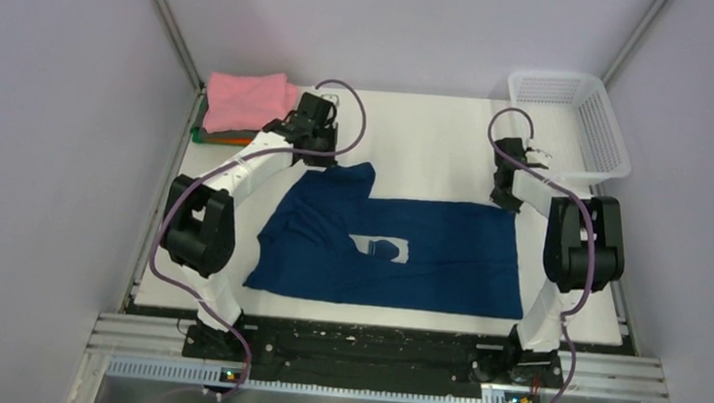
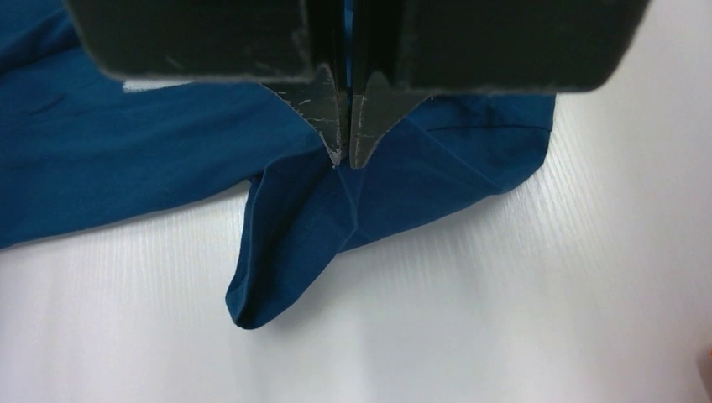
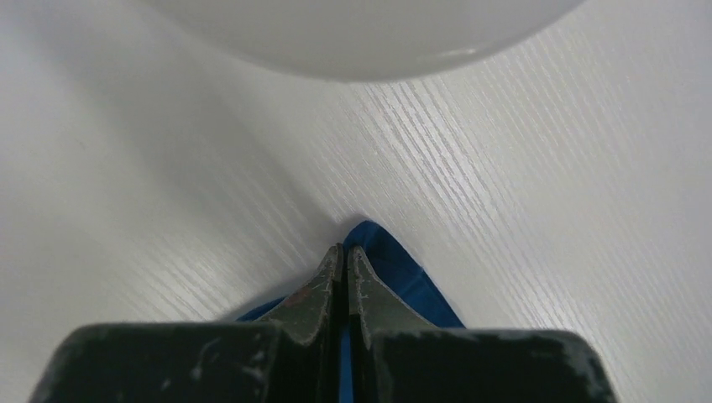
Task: Fold and stack the t-shirts
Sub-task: Fold the other side of the tshirt into a rectangle
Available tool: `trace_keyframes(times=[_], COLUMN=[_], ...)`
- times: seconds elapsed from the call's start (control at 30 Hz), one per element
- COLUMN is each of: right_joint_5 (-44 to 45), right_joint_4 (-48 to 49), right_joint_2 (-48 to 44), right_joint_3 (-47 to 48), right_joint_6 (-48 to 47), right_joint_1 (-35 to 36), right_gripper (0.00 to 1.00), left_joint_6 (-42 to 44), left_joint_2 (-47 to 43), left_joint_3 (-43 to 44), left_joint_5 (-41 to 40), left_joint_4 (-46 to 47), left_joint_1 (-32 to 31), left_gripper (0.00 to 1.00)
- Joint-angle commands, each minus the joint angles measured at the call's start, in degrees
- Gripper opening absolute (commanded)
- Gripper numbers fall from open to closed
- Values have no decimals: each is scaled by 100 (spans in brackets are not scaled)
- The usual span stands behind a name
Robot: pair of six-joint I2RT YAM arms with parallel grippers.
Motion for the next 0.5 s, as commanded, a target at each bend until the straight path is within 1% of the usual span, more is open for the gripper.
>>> trace_keyframes(times=[0.0,0.13,0.23,0.33,0.47], right_joint_5=[147,144,130,-66,-95], right_joint_4=[79,97,145,320,451], right_joint_2=[-520,-824,-1074,-1320,-1591], right_joint_3=[69,80,-112,-356,-564], right_joint_6=[-255,-548,-763,-1071,-1354], right_joint_1=[-33,12,37,40,40], right_gripper=[0,0,0,0,0], left_joint_6=[-146,-272,-404,-599,-847], left_joint_2=[-506,-978,-1454,-1961,-2718], left_joint_3=[-184,-564,-974,-1354,-1879], left_joint_5=[16,-232,-324,-471,-691], left_joint_4=[175,164,152,11,-220], left_joint_1=[-63,-149,-263,-375,-581], left_gripper=[0,0,0,0,0])
